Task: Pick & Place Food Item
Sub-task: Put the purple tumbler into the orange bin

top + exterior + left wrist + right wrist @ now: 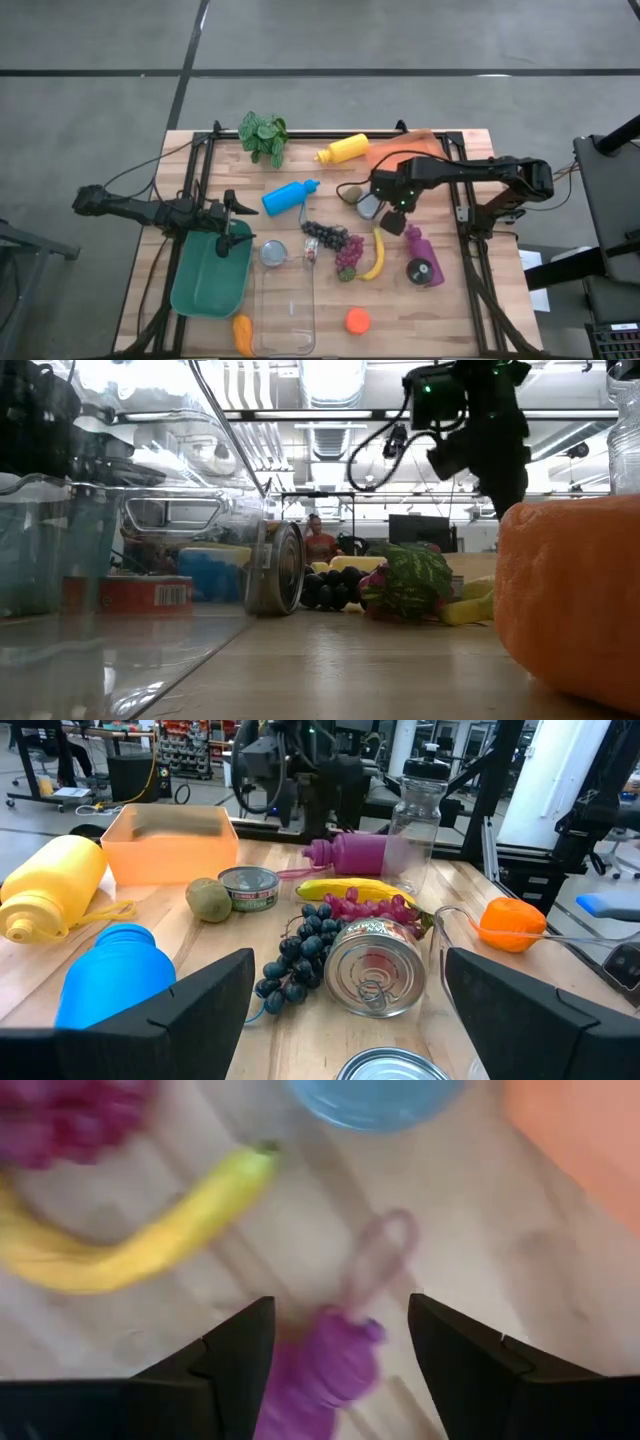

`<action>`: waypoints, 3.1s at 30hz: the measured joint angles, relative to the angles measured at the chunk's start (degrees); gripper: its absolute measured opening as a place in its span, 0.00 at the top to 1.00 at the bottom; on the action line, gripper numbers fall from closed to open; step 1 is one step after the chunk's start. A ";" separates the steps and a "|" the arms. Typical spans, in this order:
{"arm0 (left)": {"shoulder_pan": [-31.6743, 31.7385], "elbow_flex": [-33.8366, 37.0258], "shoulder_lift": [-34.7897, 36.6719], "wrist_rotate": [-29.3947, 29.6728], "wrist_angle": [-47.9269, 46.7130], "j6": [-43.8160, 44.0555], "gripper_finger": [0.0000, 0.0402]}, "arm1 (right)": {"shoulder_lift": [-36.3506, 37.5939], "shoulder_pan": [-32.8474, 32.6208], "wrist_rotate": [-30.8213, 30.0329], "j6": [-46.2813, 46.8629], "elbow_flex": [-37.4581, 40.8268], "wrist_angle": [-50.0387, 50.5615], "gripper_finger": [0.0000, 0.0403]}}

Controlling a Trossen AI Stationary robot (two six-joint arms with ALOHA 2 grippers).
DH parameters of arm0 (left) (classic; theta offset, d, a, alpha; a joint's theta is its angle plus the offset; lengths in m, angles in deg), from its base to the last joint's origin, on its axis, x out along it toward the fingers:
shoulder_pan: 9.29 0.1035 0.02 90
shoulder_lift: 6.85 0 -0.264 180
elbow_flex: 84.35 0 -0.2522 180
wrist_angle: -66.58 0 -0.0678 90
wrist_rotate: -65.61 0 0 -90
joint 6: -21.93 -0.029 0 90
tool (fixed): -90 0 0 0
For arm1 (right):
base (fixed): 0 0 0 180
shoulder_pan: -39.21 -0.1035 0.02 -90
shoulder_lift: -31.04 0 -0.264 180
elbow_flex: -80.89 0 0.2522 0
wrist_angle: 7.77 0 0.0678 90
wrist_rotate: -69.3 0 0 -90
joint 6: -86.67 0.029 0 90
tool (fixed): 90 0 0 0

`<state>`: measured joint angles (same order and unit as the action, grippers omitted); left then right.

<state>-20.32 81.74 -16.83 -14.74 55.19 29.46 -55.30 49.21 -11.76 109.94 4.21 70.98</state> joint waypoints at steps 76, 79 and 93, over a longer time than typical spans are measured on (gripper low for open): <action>0.02 0.00 -0.02 0.00 0.00 0.00 0.16 | -7.49 -1.51 1.51 3.97 16.88 -1.62 0.44; 0.00 0.02 -0.02 -0.01 0.00 0.00 0.16 | -7.49 -1.51 1.91 3.97 18.38 -3.63 0.44; 0.00 0.00 -0.02 0.00 0.00 0.00 0.16 | -7.38 -1.49 2.93 3.77 20.67 -5.45 0.44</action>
<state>-20.32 81.74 -16.85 -14.74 55.20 29.46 -62.68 47.73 -8.83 113.72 24.88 65.53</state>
